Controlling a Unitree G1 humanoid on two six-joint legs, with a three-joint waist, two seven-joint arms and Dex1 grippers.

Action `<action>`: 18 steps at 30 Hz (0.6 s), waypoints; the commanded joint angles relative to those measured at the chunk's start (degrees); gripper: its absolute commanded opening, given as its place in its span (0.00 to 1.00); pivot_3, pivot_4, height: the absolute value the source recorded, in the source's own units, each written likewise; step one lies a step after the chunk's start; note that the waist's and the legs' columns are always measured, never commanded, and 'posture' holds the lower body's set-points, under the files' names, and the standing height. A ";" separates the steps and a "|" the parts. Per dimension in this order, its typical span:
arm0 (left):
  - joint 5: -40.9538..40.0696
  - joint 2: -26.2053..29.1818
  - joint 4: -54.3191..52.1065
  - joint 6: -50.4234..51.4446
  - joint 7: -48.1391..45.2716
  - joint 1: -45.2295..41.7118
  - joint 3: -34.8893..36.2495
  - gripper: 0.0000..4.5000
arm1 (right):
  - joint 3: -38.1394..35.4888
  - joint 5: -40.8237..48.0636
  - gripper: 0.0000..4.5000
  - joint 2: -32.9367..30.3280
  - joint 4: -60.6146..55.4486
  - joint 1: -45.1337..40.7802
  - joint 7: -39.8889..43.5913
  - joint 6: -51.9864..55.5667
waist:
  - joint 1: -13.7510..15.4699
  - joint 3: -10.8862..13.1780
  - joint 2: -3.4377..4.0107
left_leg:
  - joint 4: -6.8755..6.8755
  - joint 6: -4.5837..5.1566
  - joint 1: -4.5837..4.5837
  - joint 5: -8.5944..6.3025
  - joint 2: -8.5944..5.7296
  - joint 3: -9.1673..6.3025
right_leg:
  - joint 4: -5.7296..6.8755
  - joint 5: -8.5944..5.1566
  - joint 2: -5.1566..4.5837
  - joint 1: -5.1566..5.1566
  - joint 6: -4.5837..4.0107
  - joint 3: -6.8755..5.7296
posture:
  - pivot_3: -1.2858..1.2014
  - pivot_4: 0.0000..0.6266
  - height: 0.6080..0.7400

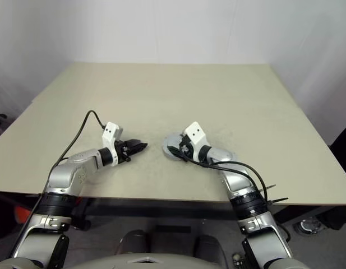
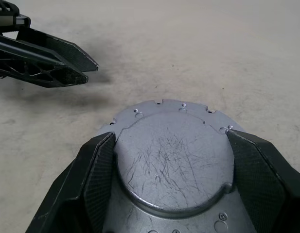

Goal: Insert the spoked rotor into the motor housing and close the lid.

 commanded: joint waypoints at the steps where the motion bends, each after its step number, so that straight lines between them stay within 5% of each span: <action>1: -0.56 0.18 -2.65 -0.53 -0.08 -0.49 0.40 0.50 | 0.34 -0.10 0.70 -0.48 1.92 1.14 0.84 0.77 | 0.01 0.00 0.00 | 0.00 0.07 0.08 -0.04 0.00 0.00 | -0.01 -0.01 0.00 0.08 0.02 0.00 | 0.52 0.00 1.00; 18: -0.78 -0.12 -3.26 -0.23 0.37 -0.10 0.66 0.50 | 1.20 -2.13 0.70 -0.14 6.54 0.12 -0.23 -2.19 | -0.07 -0.10 -0.11 | -0.03 0.25 0.73 -0.16 0.06 0.01 | -0.08 -0.26 -0.02 0.66 0.42 0.04 | 0.52 0.00 1.00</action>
